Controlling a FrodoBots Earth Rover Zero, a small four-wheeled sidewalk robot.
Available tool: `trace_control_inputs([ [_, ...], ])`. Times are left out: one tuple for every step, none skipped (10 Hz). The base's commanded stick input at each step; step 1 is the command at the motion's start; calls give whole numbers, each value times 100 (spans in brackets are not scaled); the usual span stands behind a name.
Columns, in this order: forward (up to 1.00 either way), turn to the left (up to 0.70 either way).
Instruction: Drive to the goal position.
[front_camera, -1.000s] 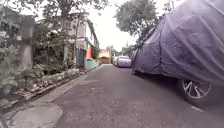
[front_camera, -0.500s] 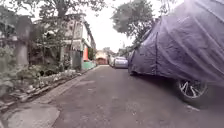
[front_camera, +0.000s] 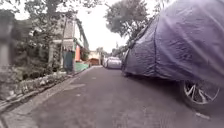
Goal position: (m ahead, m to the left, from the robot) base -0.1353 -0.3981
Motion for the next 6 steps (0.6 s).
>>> trace_control_inputs([
  [70, 0],
  [70, 0],
  [70, 0],
  [70, 0],
  [70, 0],
  [70, 0],
])
